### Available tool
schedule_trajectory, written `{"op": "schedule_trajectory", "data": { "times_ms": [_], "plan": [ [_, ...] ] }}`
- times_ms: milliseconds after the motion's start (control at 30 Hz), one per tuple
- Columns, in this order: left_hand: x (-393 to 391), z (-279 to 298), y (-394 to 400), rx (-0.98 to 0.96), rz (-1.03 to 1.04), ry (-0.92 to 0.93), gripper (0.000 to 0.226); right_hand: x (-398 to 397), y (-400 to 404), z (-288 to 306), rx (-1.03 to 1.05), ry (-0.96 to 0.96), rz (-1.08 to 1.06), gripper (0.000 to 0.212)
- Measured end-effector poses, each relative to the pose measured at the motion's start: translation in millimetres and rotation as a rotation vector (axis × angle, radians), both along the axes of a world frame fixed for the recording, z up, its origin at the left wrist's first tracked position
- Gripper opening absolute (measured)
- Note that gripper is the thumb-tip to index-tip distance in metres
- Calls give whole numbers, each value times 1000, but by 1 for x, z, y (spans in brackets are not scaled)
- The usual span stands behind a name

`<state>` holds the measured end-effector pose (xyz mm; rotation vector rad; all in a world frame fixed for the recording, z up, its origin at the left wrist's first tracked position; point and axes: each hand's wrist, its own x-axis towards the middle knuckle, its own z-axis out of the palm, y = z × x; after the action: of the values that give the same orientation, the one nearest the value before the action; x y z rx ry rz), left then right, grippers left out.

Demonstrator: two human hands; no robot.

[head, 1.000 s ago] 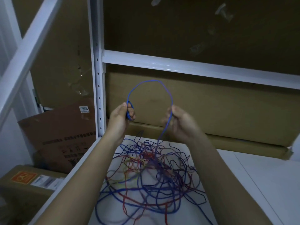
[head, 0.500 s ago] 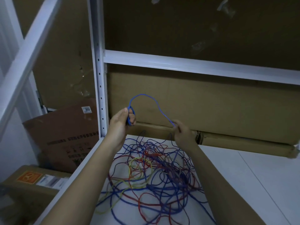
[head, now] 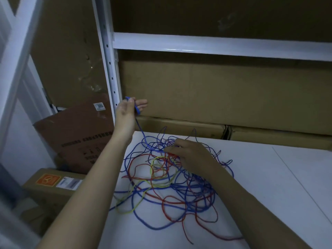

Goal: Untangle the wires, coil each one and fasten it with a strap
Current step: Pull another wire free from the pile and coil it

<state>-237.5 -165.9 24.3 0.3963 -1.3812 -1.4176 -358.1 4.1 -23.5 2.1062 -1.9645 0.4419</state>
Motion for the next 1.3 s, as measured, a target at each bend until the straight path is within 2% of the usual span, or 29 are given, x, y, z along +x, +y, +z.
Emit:
{"op": "schedule_trajectory", "data": {
  "times_ms": [100, 200, 300, 367, 433, 533, 633, 700, 767, 933, 1067, 1300],
  "plan": [
    [-1, -12, -3, -125, 56, -209, 21, 7, 9, 7, -149, -17, 90, 44],
    [0, -23, -5, -190, 29, -361, 17, 9, 15, 12, -261, -39, 142, 36],
    [1, -33, -1, -216, -34, -425, 20, 10, 19, 18, -300, -40, 158, 38],
    [-1, -35, 2, -166, -106, -422, 25, 13, 18, 22, -290, -8, 174, 38],
    [-3, -32, 5, -33, -176, -336, 29, 13, 18, 24, -246, -17, 151, 41],
    [-4, -26, 3, 267, -258, -88, 29, -3, 15, 21, -167, -75, -23, 42],
    [1, -15, 2, 470, -404, 162, 28, -19, 11, 8, -48, -64, -173, 46],
    [2, -7, 2, 507, -443, 267, 29, -15, 8, 6, 23, -40, -116, 48],
    [-4, -3, 4, 447, -417, 280, 29, -4, 8, 11, 26, -39, 12, 46],
    [-20, -20, 5, 182, -245, -3, 18, 11, 12, 18, -86, -86, 213, 43],
    [-21, -44, -4, 40, -136, -333, 20, 8, 12, 18, -163, -262, 189, 44],
    [-12, -58, 7, -172, -289, -646, 23, -3, 12, 27, -341, -520, 120, 35]
  ]
}}
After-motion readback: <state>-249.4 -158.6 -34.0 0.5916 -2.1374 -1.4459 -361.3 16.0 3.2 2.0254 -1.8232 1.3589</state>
